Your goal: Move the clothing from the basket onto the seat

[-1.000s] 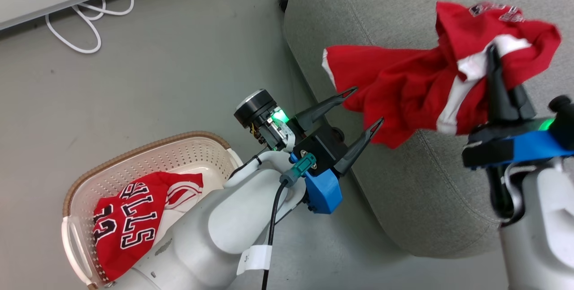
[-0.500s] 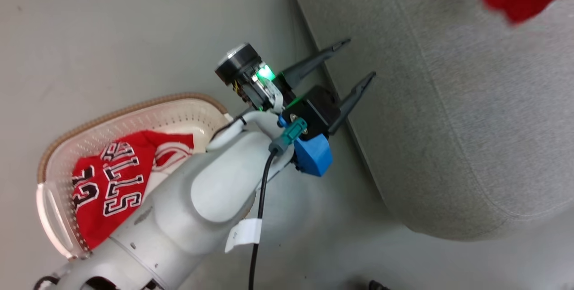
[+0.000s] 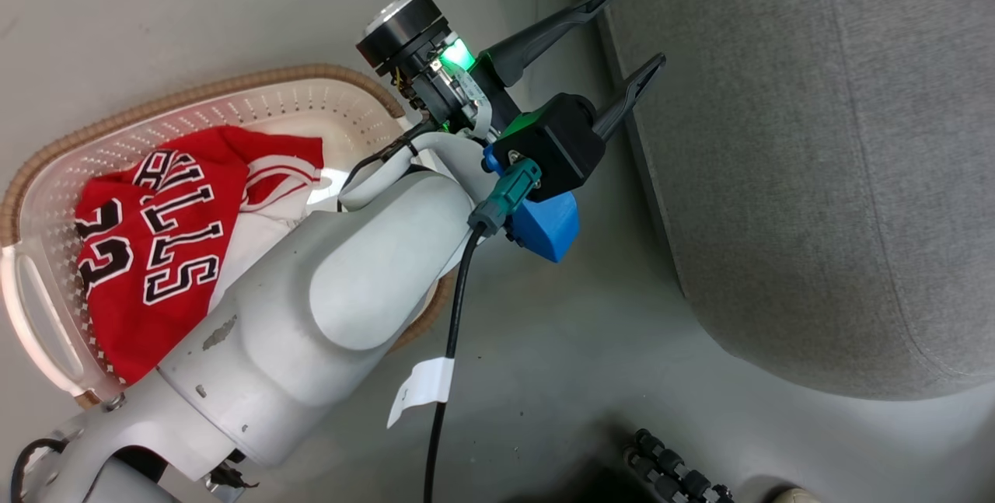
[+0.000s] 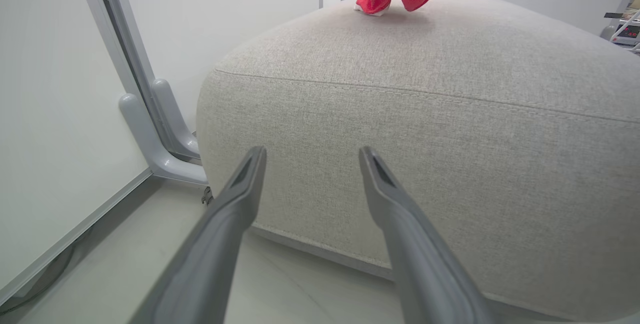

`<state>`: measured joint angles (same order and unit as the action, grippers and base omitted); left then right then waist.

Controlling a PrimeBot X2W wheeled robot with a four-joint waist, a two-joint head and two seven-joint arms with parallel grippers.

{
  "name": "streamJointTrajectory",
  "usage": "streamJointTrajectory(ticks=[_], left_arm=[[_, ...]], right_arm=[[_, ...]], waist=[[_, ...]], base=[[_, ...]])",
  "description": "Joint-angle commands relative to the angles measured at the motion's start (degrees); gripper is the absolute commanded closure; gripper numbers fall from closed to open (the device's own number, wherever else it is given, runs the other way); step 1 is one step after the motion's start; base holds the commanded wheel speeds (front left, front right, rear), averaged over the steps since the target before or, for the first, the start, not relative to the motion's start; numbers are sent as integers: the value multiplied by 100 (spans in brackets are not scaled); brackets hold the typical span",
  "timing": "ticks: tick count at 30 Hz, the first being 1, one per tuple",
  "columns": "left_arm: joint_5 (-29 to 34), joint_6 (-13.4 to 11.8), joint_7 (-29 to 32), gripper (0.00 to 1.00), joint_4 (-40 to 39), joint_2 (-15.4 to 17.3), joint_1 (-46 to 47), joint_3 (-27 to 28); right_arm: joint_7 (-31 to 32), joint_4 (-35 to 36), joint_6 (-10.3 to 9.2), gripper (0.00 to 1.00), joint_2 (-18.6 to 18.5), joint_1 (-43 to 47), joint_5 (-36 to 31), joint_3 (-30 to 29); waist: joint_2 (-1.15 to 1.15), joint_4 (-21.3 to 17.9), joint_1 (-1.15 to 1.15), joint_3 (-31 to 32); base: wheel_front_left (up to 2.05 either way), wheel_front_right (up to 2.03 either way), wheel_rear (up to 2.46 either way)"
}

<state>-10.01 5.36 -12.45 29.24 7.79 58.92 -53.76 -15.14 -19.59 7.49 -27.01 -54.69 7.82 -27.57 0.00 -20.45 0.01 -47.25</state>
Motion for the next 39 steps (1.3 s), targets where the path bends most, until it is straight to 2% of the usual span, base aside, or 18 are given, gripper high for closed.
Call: streamJointTrajectory(ticks=[1,11,19,20,21,26,33,39], left_arm=[[6,-23,5,0,-42,57,99,4],[-41,-66,50,0,-150,175,72,-56],[-88,-84,102,0,-199,276,55,-82],[-97,-92,102,0,-199,282,50,-84],[-102,-106,91,0,-202,276,39,-88],[-165,-154,-26,0,-160,199,-90,-98],[-371,-268,-228,0,-18,77,-356,36],[-612,-484,-277,0,-132,30,-797,444]], right_arm=[[-4,-140,1,100,1,56,-39,24],[-2,-1391,1,100,469,269,-38,132],[-3,-1810,1,100,726,394,81,303],[-3,-1779,1,54,752,434,90,261],[-3,-1740,1,0,812,493,118,235],[-3,-1373,1,0,890,918,88,130],[-3,-628,1,0,1011,1887,-89,105],[-2,111,1,0,1114,2373,-277,433]], waist=[[0,30,-1,-118],[0,68,-1,-276],[0,44,-1,-261],[0,38,-1,-238],[0,31,-1,-206],[0,32,-1,92],[0,59,-1,829],[0,208,-1,1627]], base=[[0,0,0],[0,0,0],[0,0,0],[0,0,0],[0,0,0],[0,0,0],[0,0,0],[0,0,0]])
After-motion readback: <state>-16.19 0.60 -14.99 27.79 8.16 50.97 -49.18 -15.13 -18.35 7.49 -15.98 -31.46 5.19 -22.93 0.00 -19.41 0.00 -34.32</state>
